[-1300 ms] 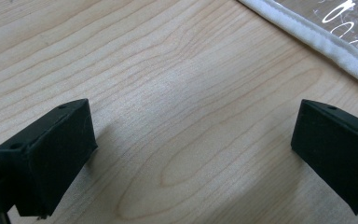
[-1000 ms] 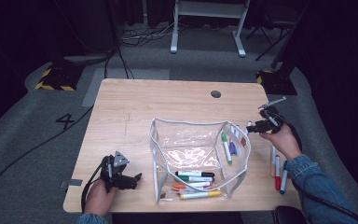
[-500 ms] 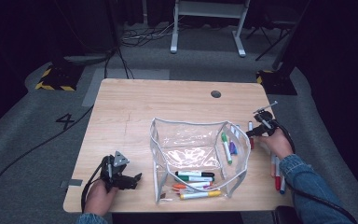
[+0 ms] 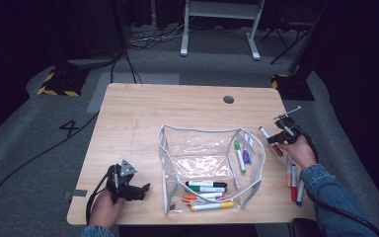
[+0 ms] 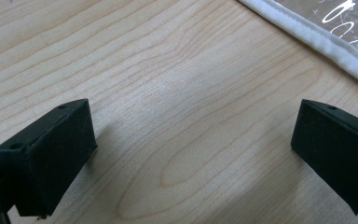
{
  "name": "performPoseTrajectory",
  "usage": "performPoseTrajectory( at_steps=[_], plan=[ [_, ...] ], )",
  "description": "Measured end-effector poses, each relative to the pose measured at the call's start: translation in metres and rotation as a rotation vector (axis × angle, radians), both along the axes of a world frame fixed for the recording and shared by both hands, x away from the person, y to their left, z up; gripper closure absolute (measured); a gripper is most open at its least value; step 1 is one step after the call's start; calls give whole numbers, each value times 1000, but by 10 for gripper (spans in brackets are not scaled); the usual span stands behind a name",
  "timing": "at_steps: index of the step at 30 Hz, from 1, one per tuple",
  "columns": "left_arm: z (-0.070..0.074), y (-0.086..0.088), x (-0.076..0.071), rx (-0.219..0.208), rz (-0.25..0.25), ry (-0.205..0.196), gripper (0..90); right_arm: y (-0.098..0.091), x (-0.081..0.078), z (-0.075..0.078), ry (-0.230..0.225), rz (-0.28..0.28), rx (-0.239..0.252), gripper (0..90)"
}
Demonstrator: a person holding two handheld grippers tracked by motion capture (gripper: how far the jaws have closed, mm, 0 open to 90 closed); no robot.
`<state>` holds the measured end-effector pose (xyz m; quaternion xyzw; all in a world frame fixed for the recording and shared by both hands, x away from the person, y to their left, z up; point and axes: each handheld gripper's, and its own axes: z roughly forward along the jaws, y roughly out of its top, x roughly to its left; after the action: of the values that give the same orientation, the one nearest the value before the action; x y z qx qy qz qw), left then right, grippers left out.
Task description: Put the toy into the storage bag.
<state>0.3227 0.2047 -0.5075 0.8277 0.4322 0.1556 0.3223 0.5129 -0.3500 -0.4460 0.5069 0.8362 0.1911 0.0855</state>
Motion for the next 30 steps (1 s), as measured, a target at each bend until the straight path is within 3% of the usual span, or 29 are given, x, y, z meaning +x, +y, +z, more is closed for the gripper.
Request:
performPoseTrajectory(
  at_steps=[13,26,30],
  plan=[
    [0,0,0,0,0,0,0,7,-41,65,-89,163,89,767],
    [0,0,0,0,0,0,0,39,-94,137,-171,376,129,766],
    [0,0,0,0,-1,0,0,54,-109,154,-172,464,150,767]
  ],
)
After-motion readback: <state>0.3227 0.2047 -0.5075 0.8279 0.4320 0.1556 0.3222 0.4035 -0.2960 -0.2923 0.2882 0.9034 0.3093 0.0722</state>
